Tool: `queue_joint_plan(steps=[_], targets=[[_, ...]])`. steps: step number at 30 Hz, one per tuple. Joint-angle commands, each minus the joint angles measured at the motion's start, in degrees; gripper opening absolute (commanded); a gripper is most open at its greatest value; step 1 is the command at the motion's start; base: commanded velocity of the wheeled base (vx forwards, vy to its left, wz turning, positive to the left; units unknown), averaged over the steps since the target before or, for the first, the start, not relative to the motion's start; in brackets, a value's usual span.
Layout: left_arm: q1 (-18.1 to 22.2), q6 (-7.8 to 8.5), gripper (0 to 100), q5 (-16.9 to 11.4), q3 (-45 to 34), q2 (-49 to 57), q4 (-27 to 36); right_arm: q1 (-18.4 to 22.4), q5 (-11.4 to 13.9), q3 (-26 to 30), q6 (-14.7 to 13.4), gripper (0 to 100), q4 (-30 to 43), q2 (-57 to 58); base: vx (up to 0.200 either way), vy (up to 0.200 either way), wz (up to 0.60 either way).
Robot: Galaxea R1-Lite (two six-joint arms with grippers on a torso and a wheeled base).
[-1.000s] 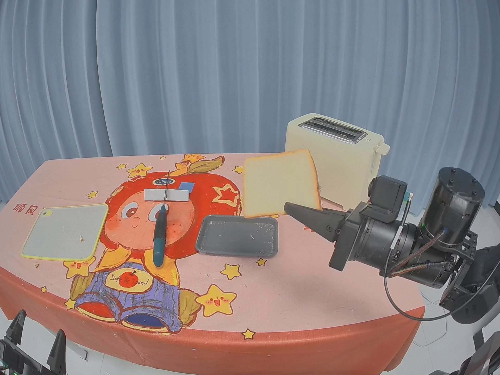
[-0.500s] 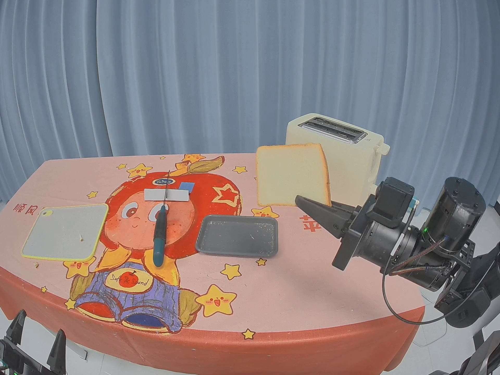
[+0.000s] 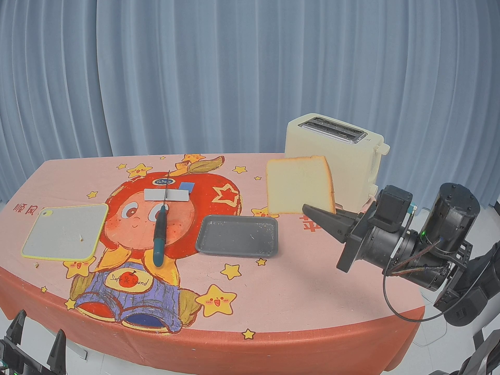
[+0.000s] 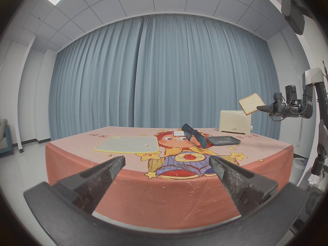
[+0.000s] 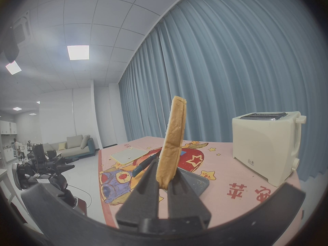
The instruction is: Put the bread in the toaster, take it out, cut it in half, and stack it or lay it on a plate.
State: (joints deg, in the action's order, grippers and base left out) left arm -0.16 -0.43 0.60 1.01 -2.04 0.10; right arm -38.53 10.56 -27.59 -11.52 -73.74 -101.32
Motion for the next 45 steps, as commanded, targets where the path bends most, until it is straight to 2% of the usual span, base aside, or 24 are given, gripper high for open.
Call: queue_joint_plan(steps=[1, 4, 6, 9, 12, 15, 19, 22, 23, 27, 29, 31, 37, 45], targets=[[0.0, -0.01, 100, 0.1, -1.0, 0.0, 0.0, 2.1, 1.7, -2.0, 0.4, 0, 0.0, -0.3, 0.000, 0.000, 0.00], [0.0, -0.01, 100, 0.1, -1.0, 0.0, 0.0, 4.3, 5.1, -2.9, 1.9, 0, 0.0, -0.1, 0.000, 0.000, 0.00], [0.0, -0.01, 100, 0.0, -1.0, 0.0, 0.0, 5.1, 5.6, -2.9, 2.2, 0, -0.1, 0.1, 0.000, 0.000, 0.00], [0.0, -0.01, 100, 0.0, -1.0, 0.0, 0.0, 8.5, 5.8, -3.9, 2.6, 0, -0.1, 0.5, 0.000, 0.000, 0.00], [0.0, 0.08, 100, 0.0, -1.0, 0.0, 0.0, 12.0, 6.6, -4.7, 4.2, 0, 0.0, 2.4, 0.000, 0.000, 0.00], [0.0, 0.08, 100, 0.0, -1.0, 0.0, 0.0, 15.8, 10.8, -3.8, 5.7, 0, 0.0, 4.8, 0.000, 0.000, 0.00], [0.0, 0.08, 100, 0.0, -1.0, 0.0, 0.0, 19.6, 14.7, -2.5, 5.8, 0, 0.3, 6.5, 0.000, 0.000, 0.00], [0.0, -0.01, 100, 0.0, -1.0, 0.0, 0.0, 20.1, 14.9, -2.5, 6.0, 0, 0.2, 6.5, 0.000, 0.000, 0.00], [0.0, -0.01, 100, 0.0, -1.0, -0.1, 0.0, 20.6, 15.0, -2.6, 7.4, 0, 0.3, 6.0, 0.000, 0.000, 0.00], [0.0, 0.08, 100, 0.1, -1.0, 0.0, 0.0, 21.4, 15.1, -3.3, 9.2, 0, 0.6, 5.0, 0.000, 0.000, 0.00], [0.1, -0.01, 100, 0.1, -1.0, 0.0, 0.0, 21.8, 15.4, -4.2, 11.7, 0, 0.8, 3.8, 0.000, 0.000, 0.00], [0.1, -0.01, 100, 0.1, -1.0, 0.0, 0.0, 22.5, 15.5, -4.5, 12.9, 0, 1.0, 3.3, 0.000, 0.000, 0.00], [0.0, 0.08, 100, 0.1, -1.0, 0.0, 0.0, 23.3, 16.7, -7.0, 13.1, 0, 2.0, 3.4, 0.000, 0.000, 0.00], [0.0, -0.01, 100, 0.1, -1.0, 0.0, 0.0, 23.4, 17.0, -14.9, 13.4, 0, 12.4, 4.1, 0.000, -0.050, 0.00]])
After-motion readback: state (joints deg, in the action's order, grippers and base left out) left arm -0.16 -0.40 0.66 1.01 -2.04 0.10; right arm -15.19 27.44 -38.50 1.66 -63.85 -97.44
